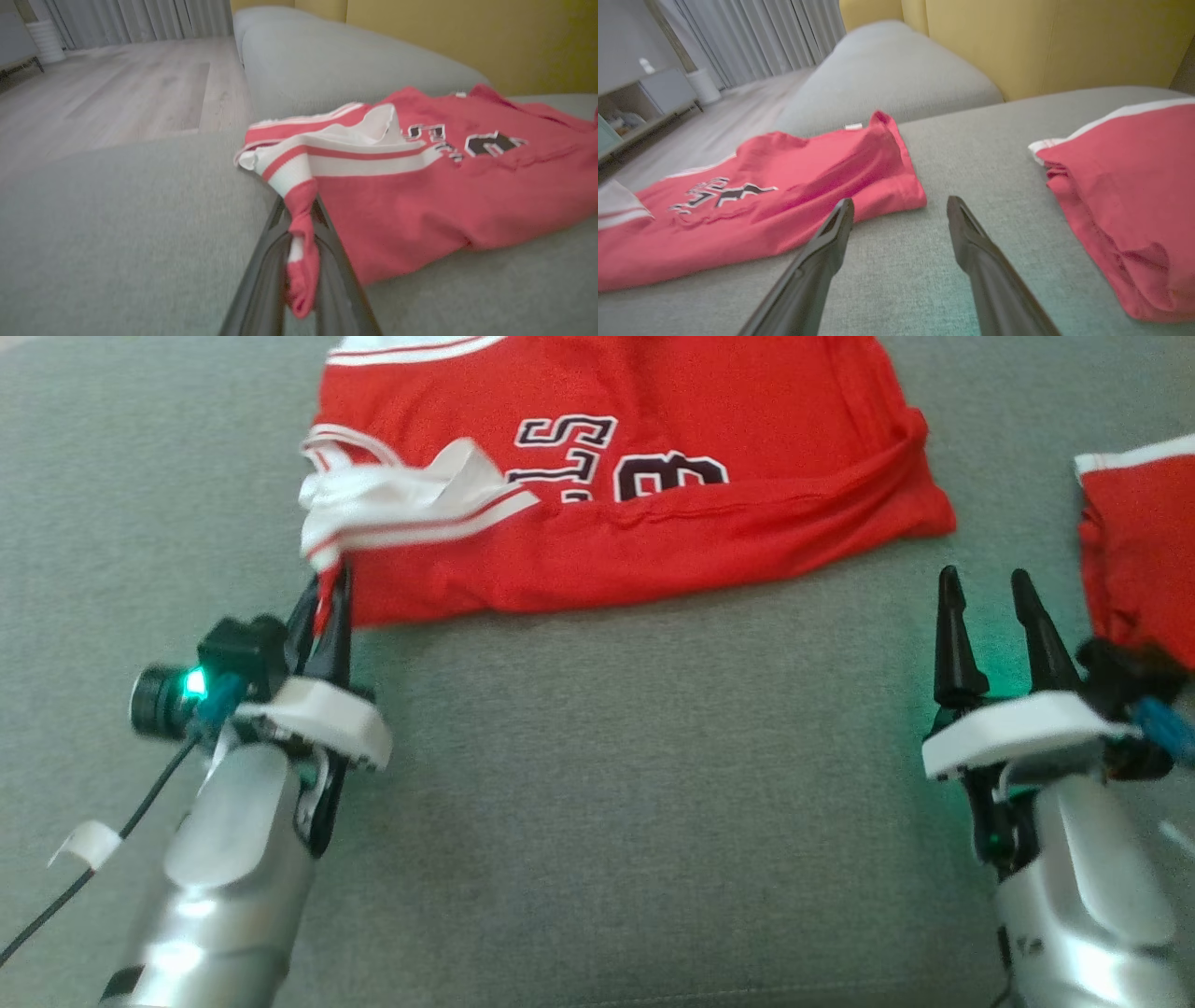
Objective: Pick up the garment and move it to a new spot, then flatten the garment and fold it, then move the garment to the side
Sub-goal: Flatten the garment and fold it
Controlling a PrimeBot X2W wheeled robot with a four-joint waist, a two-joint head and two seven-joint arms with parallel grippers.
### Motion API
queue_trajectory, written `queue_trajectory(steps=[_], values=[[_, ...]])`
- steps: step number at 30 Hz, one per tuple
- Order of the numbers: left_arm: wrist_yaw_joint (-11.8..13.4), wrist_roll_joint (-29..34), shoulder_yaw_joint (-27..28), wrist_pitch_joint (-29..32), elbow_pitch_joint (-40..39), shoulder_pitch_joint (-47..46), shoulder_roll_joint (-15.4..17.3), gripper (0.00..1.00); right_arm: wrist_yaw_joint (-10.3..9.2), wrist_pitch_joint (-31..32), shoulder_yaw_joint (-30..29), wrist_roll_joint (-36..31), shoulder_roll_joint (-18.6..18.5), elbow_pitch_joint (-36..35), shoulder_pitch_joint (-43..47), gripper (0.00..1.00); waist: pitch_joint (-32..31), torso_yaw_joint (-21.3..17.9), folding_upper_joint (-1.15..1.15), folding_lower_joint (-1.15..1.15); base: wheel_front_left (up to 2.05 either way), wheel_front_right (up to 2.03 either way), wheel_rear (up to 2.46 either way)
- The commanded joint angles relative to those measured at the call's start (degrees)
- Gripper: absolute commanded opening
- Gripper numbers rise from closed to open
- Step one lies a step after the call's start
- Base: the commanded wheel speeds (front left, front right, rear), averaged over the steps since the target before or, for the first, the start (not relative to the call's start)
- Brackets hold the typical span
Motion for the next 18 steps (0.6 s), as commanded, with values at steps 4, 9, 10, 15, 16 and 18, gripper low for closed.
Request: queue_trajectory(steps=[4,9,10,15,16,18], values=[[0.19,1.46,1.07,-1.07,-8.56,-1.56,0.92,0.0,-0.05,5.42,-1.59,-3.9,-0.11,3.83,-7.47,1.0,-0.54,2.07,0.0,0.0,0.0,0.0,0.0],[-0.21,2.35,0.11,-1.11,-13.4,-1.15,0.74,0.0,-0.05,8.79,-3.79,-6.48,-0.11,9.13,-12.69,1.0,-0.06,3.41,0.0,0.0,0.0,0.0,0.0],[-0.29,2.51,-0.14,-1.12,-14.44,-1.0,0.63,0.0,-0.05,9.64,-4.59,-6.06,-0.1,10.67,-13.92,1.0,0.09,3.79,0.0,0.0,0.0,0.0,0.0],[-0.5,2.86,-1.4,-1.11,-17.94,-0.22,0.12,0.0,-0.05,12.06,-9.09,-11.8,-0.1,17.28,-19.35,1.0,1.3,5.27,0.0,0.0,0.0,0.0,0.0],[-0.58,2.93,-1.73,-1.08,-18.31,-0.17,0.0,0.0,-0.05,12.47,-10.29,-13.7,-0.1,18.38,-20.26,1.0,1.57,5.59,0.0,0.0,0.0,0.0,0.0],[-0.7,3.01,-2.31,-1.0,-18.87,-0.18,-0.26,0.0,-0.05,13.44,-12.86,-16.96,-0.1,20.45,-21.82,1.0,2.1,6.16,0.0,0.0,0.0,0.0,0.0]])
